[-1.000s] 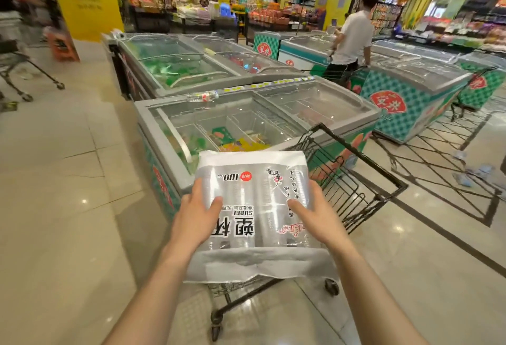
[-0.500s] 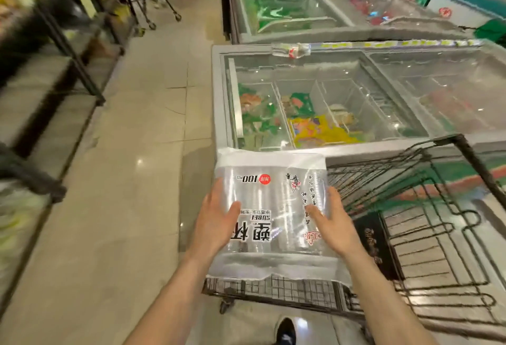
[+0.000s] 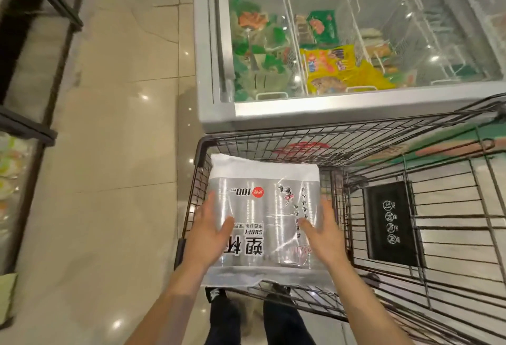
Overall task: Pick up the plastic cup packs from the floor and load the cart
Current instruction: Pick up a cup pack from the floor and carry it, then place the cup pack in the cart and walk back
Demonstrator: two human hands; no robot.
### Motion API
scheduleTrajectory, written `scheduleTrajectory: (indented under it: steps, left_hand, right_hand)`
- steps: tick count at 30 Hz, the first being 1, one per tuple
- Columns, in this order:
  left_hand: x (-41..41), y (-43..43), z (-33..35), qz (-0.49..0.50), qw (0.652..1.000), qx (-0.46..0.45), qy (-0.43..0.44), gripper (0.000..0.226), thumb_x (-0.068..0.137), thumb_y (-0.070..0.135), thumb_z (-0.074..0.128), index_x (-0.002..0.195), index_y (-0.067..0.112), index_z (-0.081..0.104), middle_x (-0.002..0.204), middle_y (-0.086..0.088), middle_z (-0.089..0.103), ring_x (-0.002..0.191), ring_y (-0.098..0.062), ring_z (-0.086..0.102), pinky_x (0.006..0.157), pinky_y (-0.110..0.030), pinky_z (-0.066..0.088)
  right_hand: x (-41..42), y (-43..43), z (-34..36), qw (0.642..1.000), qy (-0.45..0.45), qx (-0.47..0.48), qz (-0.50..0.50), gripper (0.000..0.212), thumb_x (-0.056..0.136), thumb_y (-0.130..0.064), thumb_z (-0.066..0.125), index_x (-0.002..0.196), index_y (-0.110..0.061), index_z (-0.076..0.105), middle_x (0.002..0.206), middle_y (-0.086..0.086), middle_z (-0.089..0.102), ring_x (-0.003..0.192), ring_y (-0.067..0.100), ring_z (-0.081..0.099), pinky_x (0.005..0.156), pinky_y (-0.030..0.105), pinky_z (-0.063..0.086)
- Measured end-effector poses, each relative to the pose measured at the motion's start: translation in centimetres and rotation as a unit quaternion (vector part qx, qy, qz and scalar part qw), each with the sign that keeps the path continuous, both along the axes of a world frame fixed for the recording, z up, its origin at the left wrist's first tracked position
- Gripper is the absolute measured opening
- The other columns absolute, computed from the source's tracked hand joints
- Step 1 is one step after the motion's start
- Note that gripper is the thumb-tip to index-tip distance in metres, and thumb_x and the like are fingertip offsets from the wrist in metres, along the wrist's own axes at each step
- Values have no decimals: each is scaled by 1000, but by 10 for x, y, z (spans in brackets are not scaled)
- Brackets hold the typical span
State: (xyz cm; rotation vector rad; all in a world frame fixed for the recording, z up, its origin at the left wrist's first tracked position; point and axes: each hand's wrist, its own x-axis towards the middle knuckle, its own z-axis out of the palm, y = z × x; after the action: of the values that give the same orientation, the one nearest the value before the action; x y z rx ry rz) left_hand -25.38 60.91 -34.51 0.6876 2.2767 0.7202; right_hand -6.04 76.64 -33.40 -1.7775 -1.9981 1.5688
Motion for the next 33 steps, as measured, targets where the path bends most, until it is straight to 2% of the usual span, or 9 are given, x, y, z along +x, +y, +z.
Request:
scheduleTrajectory:
  steps: [4,8,12,17,20,22,24,28,33]
  left_hand:
    - [-15,16,-26,-20,1000,2,-2,75,95,39,53,153,37,7,157,6,26,140,-16,29,113,-40,30]
    - [-32,31,-60,-17,1000,-14,-19,77,89,47,53,151,44,7,150,0,38,129,-23,45,107,-46,40]
    - [-36,46,-96,-2,999,-32,-16,77,92,34,56,152,38,8,151,-3,35,133,-25,40,110,-40,33]
    - [-34,50,-137,6,999,-45,-11,84,93,24,57,153,33,-2,153,-7,27,140,-28,28,114,-47,27]
    - [-38,50,-158,12,998,-66,3,80,95,21,55,154,21,2,157,-9,20,145,-26,17,116,-37,14]
    - [-39,51,-170,-5,997,-73,23,72,95,17,54,153,12,13,156,-12,21,144,-25,17,114,-27,9]
    - [-38,54,-182,-34,996,-78,31,66,95,17,52,152,14,19,157,-10,20,146,-23,14,118,-31,11]
    - [-34,65,-186,-48,994,-89,32,65,97,25,50,153,20,17,161,-6,9,149,-23,6,120,-39,13]
    - [-25,70,-162,-31,996,-79,35,67,96,29,51,154,20,19,161,-3,12,148,-20,10,120,-38,14]
  right_hand:
    - [-12,10,-33,999,0,-29,-18,78,93,-33,62,153,-24,13,150,-15,28,140,19,31,110,36,26]
    - [-25,25,-69,999,-6,-29,-21,80,93,-36,61,154,-29,11,159,-7,21,143,22,28,114,44,27]
    - [-39,32,-107,999,-6,-43,-24,79,93,-36,60,154,-32,9,160,-6,21,143,25,29,115,48,27]
    - [-53,35,-156,999,-26,-36,27,76,97,-35,52,152,-36,0,160,2,19,143,30,28,115,47,22]
    - [-58,31,-180,992,-87,-43,76,76,99,-45,41,149,-39,-17,161,12,8,138,37,35,112,58,28]
    - [-60,28,-192,990,-102,-28,93,77,100,-44,39,147,-39,-22,159,19,12,133,39,42,108,57,35]
    - [-62,26,-202,989,-99,-25,106,82,100,-39,42,148,-36,-24,160,17,4,139,37,33,112,52,29]
    - [-60,28,-213,983,-98,-22,156,89,97,-35,51,151,-29,-19,161,4,-15,149,25,-10,119,46,5]
    - [-58,35,-178,978,-75,35,189,79,96,-33,53,155,-26,0,163,3,-3,150,21,0,118,42,14]
